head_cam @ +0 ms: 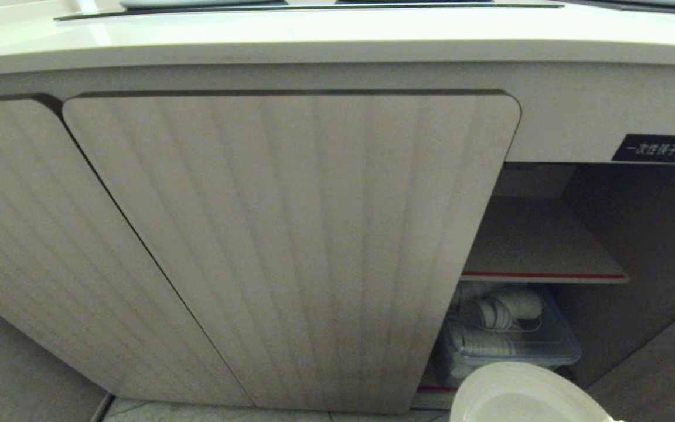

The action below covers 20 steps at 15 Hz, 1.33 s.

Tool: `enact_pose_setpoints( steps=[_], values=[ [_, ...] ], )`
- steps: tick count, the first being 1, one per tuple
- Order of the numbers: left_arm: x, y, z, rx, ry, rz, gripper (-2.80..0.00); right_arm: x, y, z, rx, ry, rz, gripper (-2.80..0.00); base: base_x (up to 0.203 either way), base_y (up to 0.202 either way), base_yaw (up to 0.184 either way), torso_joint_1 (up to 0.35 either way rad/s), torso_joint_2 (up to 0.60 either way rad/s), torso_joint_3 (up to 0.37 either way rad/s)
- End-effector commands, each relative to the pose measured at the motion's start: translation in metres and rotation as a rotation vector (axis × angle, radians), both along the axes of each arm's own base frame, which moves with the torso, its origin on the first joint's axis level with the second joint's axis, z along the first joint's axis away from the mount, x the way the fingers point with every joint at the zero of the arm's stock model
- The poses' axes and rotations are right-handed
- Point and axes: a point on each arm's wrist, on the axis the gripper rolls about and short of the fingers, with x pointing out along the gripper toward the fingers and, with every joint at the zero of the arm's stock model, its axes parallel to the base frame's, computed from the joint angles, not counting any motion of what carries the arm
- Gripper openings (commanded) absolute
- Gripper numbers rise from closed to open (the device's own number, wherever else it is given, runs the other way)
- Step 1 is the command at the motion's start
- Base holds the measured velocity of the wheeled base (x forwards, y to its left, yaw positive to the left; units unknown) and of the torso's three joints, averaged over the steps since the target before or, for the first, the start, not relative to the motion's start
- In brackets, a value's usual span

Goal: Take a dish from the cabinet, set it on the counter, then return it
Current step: Place it on the table

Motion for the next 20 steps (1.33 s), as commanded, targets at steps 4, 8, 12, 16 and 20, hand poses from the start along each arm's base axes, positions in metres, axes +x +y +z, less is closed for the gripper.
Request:
enact_pose_setpoints(
  steps=[4,8,12,16,20],
  values=[
    [0.0,0.0,0.0,0.0,0.0,0.0,-2.8,-0.002,-0.0003,-0.0021,0.001,0.027,-0.003,-2.8,0.0,0.0,0.0,0.0,0.0,0.0],
    [0.0,0.0,0.0,0.0,0.0,0.0,-2.8,-0.0018,-0.0001,-0.0015,-0.023,0.008,0.02,-2.8,0.0,0.0,0.0,0.0,0.0,0.0],
    [0.0,0.0,0.0,0.0,0.0,0.0,-2.8,-0.002,-0.0001,-0.0012,-0.023,0.005,0.02,-2.8,0.0,0.0,0.0,0.0,0.0,0.0],
    [0.0,0.0,0.0,0.0,0.0,0.0,-2.8,-0.0019,0.0,-0.0011,-0.023,0.004,0.022,-2.8,0.0,0.0,0.0,0.0,0.0,0.0],
    [0.0,0.0,0.0,0.0,0.0,0.0,-2.8,-0.0019,0.0001,-0.001,-0.022,0.002,0.024,-2.8,0.0,0.0,0.0,0.0,0.0,0.0]
  ],
)
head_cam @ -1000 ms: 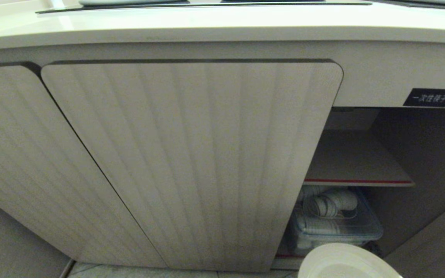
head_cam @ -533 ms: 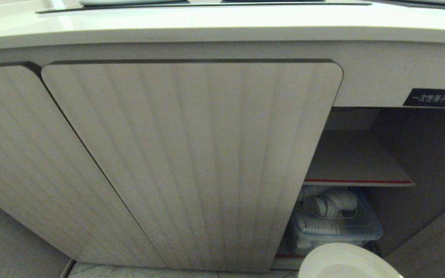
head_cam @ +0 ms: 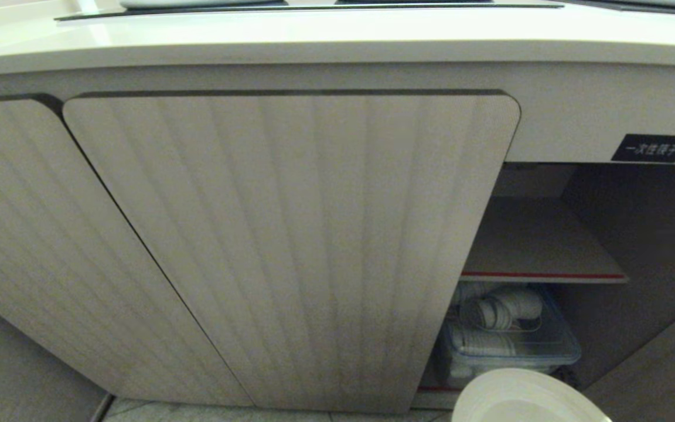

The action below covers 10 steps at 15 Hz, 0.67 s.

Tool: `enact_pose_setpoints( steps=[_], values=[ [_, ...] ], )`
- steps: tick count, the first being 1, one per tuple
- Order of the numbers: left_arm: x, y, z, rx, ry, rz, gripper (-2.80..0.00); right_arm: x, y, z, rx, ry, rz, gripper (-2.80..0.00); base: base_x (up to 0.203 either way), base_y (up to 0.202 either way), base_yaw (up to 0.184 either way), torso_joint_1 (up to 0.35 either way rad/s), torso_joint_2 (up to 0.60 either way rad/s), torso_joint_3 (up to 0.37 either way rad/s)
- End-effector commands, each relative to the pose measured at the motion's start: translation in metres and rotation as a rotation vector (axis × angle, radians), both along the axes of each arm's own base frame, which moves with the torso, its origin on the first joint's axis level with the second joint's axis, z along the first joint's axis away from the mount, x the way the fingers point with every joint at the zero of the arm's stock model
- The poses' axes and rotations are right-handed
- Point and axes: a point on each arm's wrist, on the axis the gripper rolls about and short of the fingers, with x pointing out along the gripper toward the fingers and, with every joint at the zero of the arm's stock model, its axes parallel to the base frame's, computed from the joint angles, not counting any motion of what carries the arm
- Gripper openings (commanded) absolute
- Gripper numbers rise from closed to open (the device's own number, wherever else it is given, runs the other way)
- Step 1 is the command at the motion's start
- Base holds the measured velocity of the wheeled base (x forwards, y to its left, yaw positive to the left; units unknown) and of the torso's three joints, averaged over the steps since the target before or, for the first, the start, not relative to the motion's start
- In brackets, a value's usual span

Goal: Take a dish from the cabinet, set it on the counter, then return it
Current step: Place it on the table

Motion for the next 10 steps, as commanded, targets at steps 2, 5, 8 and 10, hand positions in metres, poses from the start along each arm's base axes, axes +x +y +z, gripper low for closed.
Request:
enact_pose_setpoints(
  steps=[2,5,8,10],
  values=[
    [0.0,0.0,0.0,0.0,-0.001,0.0,-2.8,0.0002,0.0002,0.0001,0.003,-0.001,0.004,-2.8,0.0,0.0,0.0,0.0,0.0,0.0],
    [0.0,0.0,0.0,0.0,-0.001,0.0,-2.8,0.0006,0.0007,0.0008,0.003,-0.009,0.01,-2.8,0.0,0.0,0.0,0.0,0.0,0.0],
    [0.0,0.0,0.0,0.0,-0.001,0.0,-2.8,0.0009,0.0007,0.0011,0.004,-0.013,0.009,-2.8,0.0,0.0,0.0,0.0,0.0,0.0],
    [0.0,0.0,0.0,0.0,-0.001,0.0,-2.8,0.0009,0.0008,0.0011,0.004,-0.013,0.01,-2.8,0.0,0.0,0.0,0.0,0.0,0.0]
  ],
)
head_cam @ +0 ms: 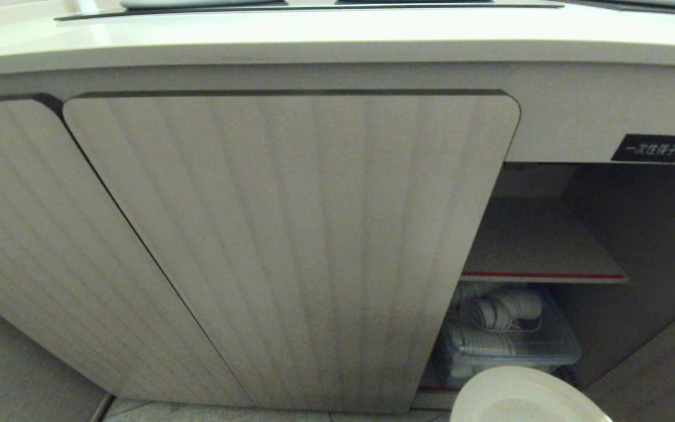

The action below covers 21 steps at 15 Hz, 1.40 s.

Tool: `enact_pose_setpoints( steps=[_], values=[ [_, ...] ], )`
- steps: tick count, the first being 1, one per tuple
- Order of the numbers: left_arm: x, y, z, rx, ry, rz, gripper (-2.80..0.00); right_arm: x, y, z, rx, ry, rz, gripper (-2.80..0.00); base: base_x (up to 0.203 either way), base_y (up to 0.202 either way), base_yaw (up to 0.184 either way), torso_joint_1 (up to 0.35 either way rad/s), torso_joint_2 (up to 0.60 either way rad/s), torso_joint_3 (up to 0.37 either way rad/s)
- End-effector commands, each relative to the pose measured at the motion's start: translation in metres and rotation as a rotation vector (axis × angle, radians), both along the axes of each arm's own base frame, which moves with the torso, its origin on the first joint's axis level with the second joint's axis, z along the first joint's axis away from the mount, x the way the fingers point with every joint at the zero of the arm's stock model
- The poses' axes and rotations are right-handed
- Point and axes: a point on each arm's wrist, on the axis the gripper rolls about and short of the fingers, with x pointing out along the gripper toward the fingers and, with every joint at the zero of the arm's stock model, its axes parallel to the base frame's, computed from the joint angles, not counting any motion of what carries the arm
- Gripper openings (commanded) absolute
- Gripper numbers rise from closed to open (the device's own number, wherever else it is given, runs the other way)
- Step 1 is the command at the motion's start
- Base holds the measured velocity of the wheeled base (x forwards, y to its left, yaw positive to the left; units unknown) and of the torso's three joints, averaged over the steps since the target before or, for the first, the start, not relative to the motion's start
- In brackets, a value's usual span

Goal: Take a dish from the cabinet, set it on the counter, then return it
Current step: Place it on the table

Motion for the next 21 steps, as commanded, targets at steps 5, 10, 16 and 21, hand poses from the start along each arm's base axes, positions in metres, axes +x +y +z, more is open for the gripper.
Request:
enact_pose_setpoints(
  steps=[5,10,16,21],
  values=[
    [0.0,0.0,0.0,0.0,0.0,0.0,-2.8,0.0002,0.0004,0.0001,0.005,0.0,0.004,-2.8,0.0,0.0,0.0,0.0,0.0,0.0],
    [0.0,0.0,0.0,0.0,0.0,0.0,-2.8,0.0002,0.0009,0.0001,0.006,0.001,0.01,-2.8,0.0,0.0,0.0,0.0,0.0,0.0],
    [0.0,0.0,0.0,0.0,0.0,0.0,-2.8,0.0003,0.001,0.0,0.006,0.002,0.011,-2.8,0.0,0.0,0.0,0.079,-0.23,-0.215],
    [0.0,0.0,0.0,0.0,0.0,0.0,-2.8,0.0002,0.0012,0.0,0.01,0.002,0.016,-2.8,0.0,0.0,0.0,0.178,-0.53,-0.292]
  ],
)
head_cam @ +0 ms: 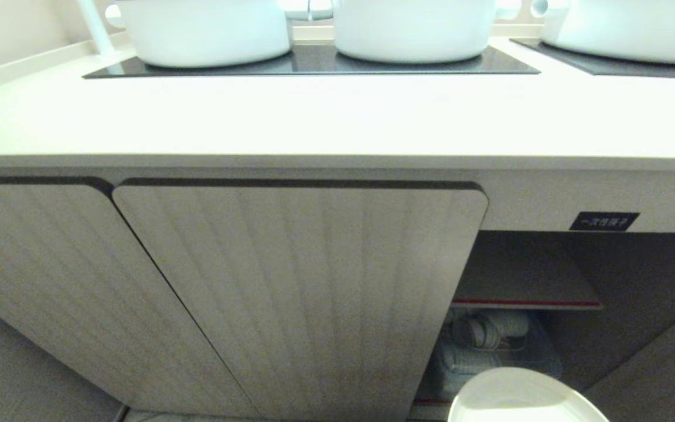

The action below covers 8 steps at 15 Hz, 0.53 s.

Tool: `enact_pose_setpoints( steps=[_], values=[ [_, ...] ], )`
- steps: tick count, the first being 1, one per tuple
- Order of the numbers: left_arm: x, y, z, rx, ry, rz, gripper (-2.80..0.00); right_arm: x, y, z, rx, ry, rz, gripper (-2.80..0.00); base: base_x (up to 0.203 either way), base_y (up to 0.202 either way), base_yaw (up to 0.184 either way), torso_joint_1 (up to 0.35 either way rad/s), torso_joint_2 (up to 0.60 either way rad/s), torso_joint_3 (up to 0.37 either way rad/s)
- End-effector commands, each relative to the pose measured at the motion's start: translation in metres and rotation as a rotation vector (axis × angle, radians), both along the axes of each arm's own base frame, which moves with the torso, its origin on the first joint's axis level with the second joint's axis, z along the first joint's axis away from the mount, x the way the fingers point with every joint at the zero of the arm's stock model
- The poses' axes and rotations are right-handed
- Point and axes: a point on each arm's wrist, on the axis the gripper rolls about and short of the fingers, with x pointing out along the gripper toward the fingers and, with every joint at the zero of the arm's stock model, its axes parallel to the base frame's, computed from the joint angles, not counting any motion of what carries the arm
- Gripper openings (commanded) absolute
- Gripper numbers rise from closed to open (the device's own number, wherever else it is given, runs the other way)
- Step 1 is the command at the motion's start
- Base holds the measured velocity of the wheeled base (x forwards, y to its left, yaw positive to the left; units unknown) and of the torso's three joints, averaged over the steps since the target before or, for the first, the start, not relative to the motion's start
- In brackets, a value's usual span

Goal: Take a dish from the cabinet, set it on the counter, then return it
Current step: Place it on the table

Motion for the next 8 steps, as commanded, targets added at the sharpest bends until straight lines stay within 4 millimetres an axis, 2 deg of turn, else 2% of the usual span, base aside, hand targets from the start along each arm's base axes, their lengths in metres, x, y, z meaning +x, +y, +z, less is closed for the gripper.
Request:
enact_pose_setpoints(
  steps=[1,8],
  values=[
    [0.0,0.0,-0.0001,-0.001,0.0,0.0,-2.8,0.0003,0.0001,0.0,0.002,0.0,0.001,-2.8,0.0,0.0,0.0,0.181,-0.47,-0.282],
    [0.0,0.0,-0.0001,-0.001,0.0,0.0,-2.8,0.0005,0.0005,0.0006,0.015,-0.005,0.016,-2.8,0.0,0.0,0.0,0.204,-0.48,-0.279]
  ],
)
